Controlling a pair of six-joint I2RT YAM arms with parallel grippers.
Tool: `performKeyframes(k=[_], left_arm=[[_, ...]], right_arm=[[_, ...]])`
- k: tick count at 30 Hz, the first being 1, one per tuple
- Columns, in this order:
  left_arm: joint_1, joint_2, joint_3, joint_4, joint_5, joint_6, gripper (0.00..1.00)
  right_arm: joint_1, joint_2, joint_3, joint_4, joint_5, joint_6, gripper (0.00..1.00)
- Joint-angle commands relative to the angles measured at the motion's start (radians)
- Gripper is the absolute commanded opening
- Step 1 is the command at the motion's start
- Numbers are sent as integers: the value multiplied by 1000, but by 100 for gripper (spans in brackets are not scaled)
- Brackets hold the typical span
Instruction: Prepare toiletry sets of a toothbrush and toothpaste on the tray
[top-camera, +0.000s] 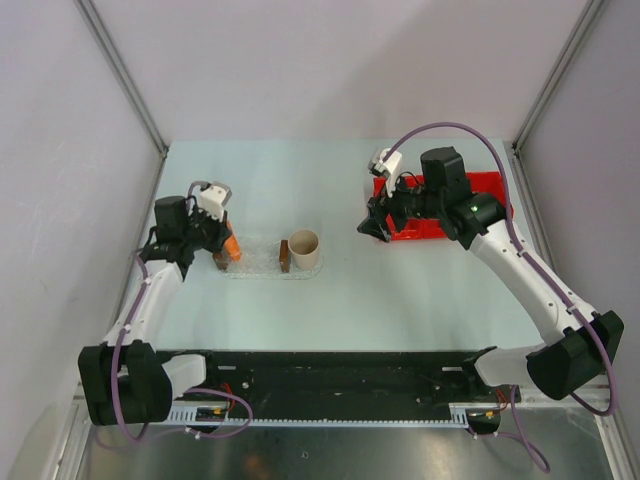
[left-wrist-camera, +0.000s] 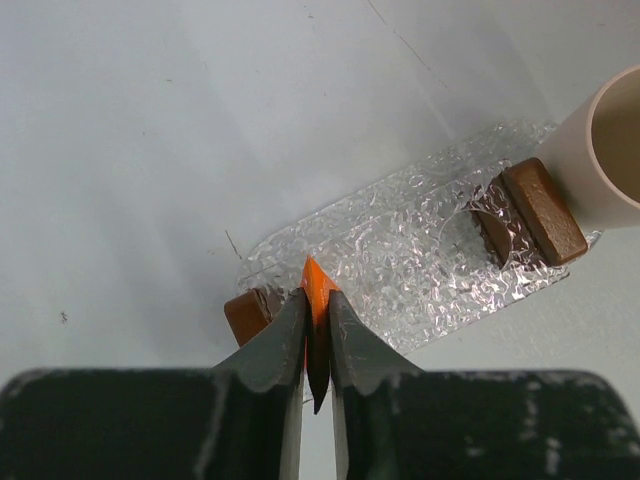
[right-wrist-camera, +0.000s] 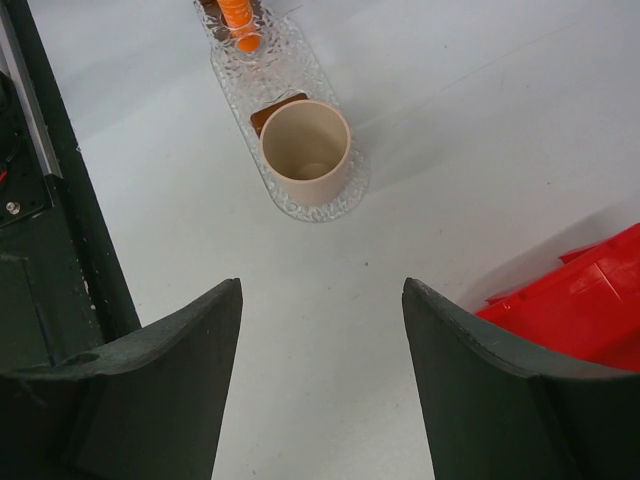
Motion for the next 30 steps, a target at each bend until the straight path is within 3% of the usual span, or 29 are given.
performKeyframes(k=[1, 13, 22, 30], left_arm=[[8, 6, -8, 53, 9, 35, 17], [8, -1, -21, 63, 6, 46, 24], [8, -55, -11, 63, -17, 40, 59], [8, -139, 32, 48, -34, 17, 75]], right_arm=[[-4, -7, 0, 26, -11, 8, 70], [-7, -9, 0, 26, -9, 8, 70], [-10, -1, -2, 24, -11, 6, 70], [-24, 7, 0, 38, 92, 13, 70]])
